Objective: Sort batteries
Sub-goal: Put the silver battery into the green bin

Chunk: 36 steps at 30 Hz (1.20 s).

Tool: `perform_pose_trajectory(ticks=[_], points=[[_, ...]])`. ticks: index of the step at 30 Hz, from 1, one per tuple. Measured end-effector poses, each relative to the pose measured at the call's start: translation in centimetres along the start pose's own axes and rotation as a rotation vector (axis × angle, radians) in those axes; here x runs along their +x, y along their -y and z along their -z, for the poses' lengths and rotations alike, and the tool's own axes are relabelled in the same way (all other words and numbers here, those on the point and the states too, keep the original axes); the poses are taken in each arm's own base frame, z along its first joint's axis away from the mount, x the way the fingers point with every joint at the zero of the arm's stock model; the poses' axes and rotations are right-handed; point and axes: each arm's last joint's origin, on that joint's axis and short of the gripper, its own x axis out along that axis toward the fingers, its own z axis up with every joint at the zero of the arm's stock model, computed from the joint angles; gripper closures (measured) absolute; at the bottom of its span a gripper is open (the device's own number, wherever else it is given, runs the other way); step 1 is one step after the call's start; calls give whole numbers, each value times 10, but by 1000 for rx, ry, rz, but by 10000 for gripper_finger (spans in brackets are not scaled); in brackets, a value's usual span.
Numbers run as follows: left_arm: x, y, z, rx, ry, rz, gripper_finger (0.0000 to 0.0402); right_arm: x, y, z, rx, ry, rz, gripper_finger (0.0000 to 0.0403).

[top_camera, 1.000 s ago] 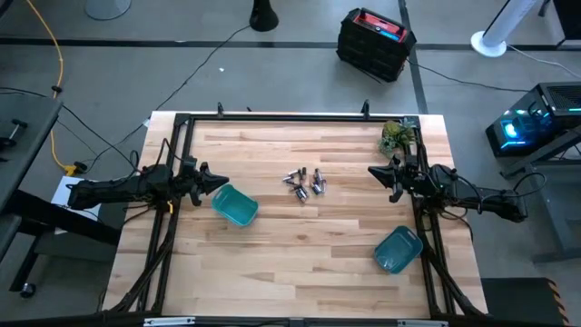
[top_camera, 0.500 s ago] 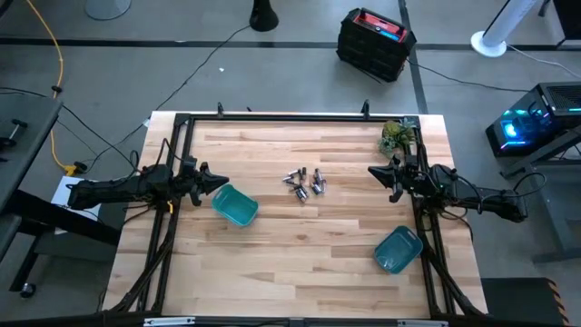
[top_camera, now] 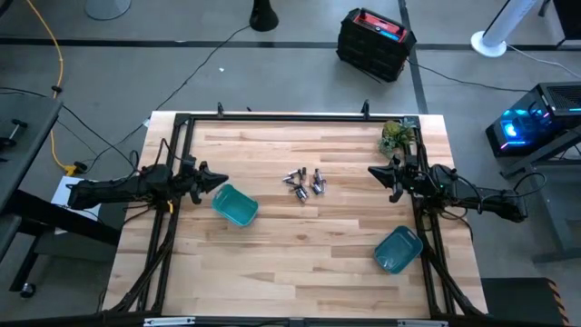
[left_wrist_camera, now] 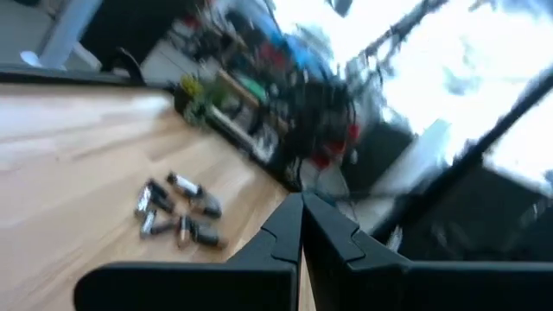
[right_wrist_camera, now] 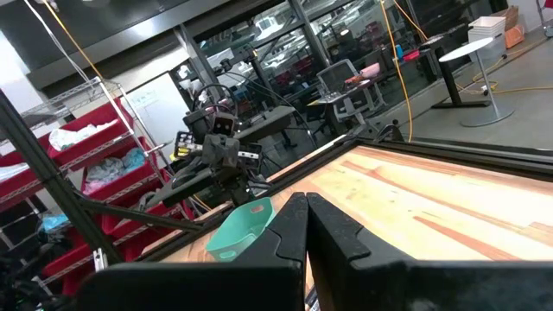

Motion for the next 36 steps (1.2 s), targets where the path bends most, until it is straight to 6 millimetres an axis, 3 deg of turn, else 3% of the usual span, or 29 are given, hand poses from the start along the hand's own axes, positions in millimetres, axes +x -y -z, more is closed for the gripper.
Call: perform_pose_trajectory(ticks=[6,9,12,17,22,26,30,33,36], points=[[4,3,-17,-416,334,-90,401,0,0,0,0,0,0,402],[13,15,-29,-452,408,-6,401,0,0,1,-1,-5,2,402],[32,37,-49,-349,420,38,401,0,0,1,-2,-11,5,402],[99,78,-75,-3,251,8,401,0,1,2,-2,-16,7,402],[174,87,-76,125,121,-98,401,0,-1,-4,27,59,23,402],[216,77,-88,114,-1,-112,401,-4,-7,-27,340,335,-8,402],[245,51,-100,44,-279,-160,401,-10,-11,-45,448,555,-36,402],[260,38,-108,74,-448,-185,401,-3,-21,-60,451,505,-55,402],[268,27,-106,140,-578,-215,401,20,-39,-78,353,271,-85,402]])
